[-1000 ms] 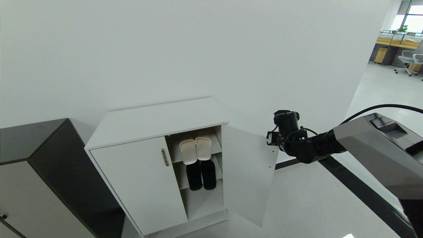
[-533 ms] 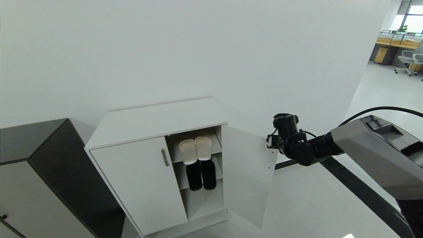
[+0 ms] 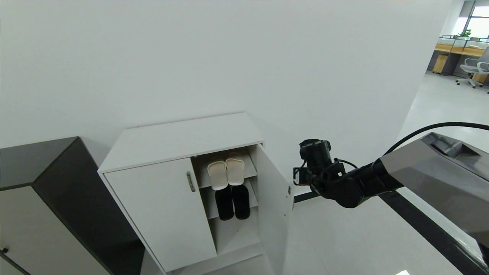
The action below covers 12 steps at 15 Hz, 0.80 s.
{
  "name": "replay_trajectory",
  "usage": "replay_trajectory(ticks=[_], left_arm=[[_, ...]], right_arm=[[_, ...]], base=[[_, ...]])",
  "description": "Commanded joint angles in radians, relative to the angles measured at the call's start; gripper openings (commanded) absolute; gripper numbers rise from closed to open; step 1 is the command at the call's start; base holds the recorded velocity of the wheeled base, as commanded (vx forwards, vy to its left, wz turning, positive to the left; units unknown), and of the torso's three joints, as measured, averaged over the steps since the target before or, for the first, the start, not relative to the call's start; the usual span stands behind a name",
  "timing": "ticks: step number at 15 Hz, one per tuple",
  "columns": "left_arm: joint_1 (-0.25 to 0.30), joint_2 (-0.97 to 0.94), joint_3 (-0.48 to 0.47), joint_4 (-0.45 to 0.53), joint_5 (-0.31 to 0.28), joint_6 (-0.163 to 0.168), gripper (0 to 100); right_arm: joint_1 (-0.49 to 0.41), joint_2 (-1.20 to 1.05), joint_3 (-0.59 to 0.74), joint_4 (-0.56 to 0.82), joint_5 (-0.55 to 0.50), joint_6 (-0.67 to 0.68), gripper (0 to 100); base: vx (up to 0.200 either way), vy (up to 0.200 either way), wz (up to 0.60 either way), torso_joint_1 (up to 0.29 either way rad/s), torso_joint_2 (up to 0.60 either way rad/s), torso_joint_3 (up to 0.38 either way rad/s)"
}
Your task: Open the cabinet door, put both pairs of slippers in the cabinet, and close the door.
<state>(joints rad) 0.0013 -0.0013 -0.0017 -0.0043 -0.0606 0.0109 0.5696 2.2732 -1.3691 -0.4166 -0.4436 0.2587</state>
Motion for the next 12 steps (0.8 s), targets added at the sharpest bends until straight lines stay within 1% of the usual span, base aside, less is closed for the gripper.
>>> replay_trajectory(ticks=[1,3,6,10,12], left_arm=[[0.000,0.001,0.000,0.000,0.001,0.000,0],[0.000,0.001,0.000,0.000,0.001,0.000,0],[0.000,0.001,0.000,0.000,0.001,-0.002,0],[0.000,0.001,0.000,0.000,0.001,-0.002,0],[0.000,0.001,0.000,0.000,0.001,-0.002,0]], right_arm=[[0.041,-0.069,0.055,-0.024,0.000,-0.003,0],[0.064,-0.092,0.110,-0.073,0.002,-0.019,0],[0.081,-0.096,0.160,-0.148,0.000,-0.081,0],[0.095,-0.096,0.176,-0.163,-0.001,-0.099,0],[0.107,-0.096,0.183,-0.162,0.000,-0.099,0]], base=[[0.000,0.000,0.00,0.000,0.00,0.000],[0.000,0.000,0.00,0.000,0.00,0.000],[0.000,0.000,0.00,0.000,0.00,0.000],[0.000,0.000,0.00,0.000,0.00,0.000],[0.000,0.000,0.60,0.005,0.00,0.002]])
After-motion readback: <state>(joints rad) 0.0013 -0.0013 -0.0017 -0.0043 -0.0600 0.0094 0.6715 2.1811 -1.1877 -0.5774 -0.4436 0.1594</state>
